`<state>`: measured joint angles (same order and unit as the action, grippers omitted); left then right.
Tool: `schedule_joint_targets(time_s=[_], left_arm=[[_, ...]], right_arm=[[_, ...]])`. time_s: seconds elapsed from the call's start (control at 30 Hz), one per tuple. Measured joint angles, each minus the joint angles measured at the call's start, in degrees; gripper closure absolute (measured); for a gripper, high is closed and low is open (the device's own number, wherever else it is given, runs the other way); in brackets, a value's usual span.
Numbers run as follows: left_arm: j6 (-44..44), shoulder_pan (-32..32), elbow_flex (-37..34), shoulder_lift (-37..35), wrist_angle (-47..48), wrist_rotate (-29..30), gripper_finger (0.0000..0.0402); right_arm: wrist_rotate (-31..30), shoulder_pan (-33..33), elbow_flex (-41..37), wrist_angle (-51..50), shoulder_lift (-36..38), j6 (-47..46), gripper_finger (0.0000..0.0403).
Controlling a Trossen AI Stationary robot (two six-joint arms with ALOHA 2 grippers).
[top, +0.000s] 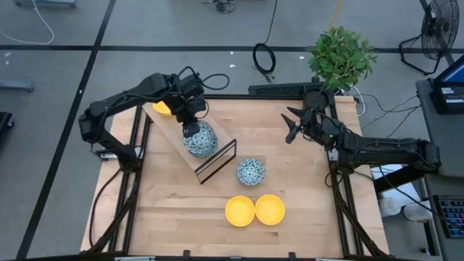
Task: Pick & Place Mini bowls
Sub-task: Stack the top green patterned bowl on the green patterned bowl on the shelf
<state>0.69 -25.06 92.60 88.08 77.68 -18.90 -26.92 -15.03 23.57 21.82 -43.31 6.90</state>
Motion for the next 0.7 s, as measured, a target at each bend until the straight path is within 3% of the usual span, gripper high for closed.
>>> schedule_joint_targets(time_s=[0.5,0.7], left_arm=[[-1.5,0.1,0.0,-0.1,0.1,1.6,0.0380],[-4.9,-1.1,0.0,-5.6,-3.3,4.3,0.0381]], right_arm=[[0.0,0.0,0.0,-0.3,0.0,0.0,0.0248],[0.0,0.0,0.0,-0.7,0.0,0.0,0.0248]])
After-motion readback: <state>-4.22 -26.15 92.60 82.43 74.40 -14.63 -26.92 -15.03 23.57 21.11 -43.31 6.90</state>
